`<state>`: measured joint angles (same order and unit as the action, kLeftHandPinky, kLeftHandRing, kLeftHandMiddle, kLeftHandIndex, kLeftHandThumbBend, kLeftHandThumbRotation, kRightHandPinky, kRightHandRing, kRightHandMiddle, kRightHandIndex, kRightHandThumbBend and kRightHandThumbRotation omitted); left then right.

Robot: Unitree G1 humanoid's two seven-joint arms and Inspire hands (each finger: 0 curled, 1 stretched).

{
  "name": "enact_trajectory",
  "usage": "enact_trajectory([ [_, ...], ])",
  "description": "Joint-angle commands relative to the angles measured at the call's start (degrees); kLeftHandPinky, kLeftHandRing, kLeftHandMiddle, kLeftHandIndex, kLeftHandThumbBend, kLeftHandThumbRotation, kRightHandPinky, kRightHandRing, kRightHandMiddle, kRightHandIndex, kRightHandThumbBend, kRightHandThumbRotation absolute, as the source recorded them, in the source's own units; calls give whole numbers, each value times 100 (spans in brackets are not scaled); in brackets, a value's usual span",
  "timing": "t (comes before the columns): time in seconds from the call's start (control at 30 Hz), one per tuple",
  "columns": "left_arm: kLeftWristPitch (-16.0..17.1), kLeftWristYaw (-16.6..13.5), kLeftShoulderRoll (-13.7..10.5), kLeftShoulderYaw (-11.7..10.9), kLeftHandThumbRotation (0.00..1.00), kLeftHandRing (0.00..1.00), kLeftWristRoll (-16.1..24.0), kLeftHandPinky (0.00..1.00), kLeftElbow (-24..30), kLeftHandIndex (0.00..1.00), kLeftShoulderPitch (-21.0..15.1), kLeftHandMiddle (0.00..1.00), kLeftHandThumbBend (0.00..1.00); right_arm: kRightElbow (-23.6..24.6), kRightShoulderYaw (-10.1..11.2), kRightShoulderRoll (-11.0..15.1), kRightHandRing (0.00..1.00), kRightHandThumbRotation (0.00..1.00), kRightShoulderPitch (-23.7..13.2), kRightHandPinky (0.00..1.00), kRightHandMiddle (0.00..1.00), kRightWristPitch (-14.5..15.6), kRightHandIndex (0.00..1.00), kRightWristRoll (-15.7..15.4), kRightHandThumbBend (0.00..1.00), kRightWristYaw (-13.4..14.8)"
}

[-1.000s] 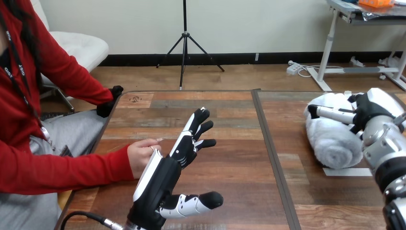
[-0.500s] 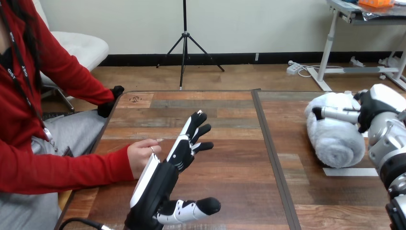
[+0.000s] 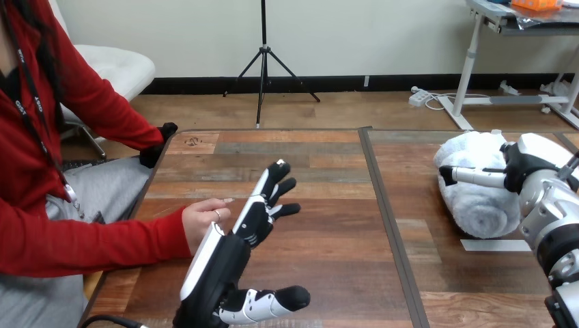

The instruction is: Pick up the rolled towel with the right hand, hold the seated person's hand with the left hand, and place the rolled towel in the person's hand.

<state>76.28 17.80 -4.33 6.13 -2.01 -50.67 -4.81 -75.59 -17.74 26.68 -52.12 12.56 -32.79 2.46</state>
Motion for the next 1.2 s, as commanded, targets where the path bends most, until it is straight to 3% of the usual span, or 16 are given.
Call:
enact_trajectory([
  [0.0, 2, 38, -12, 77, 70, 94, -106, 83, 317, 100, -155, 100, 100, 14, -115, -200, 82, 78, -35, 57, 89, 23, 95, -28, 100, 60],
  [0.37, -19, 87, -23, 76, 72, 94, -149, 83, 390, 100, -103, 99, 100, -9, -224, -300, 84, 81, 92, 54, 91, 75, 96, -29, 100, 82],
  [0.63, -44, 181, -43, 148, 73, 94, -312, 82, 448, 100, -87, 99, 100, 3, -127, -347, 85, 80, 179, 53, 92, 95, 96, 110, 100, 164],
  [1.03, -106, 251, -61, 184, 73, 94, -437, 82, 552, 100, -81, 99, 100, -14, -202, -370, 85, 78, 222, 53, 92, 127, 97, 97, 100, 258],
  [1.17, -108, 289, -61, 215, 72, 94, -504, 83, 607, 100, -82, 99, 100, -8, -137, -393, 85, 78, 251, 51, 92, 135, 96, 159, 100, 359],
])
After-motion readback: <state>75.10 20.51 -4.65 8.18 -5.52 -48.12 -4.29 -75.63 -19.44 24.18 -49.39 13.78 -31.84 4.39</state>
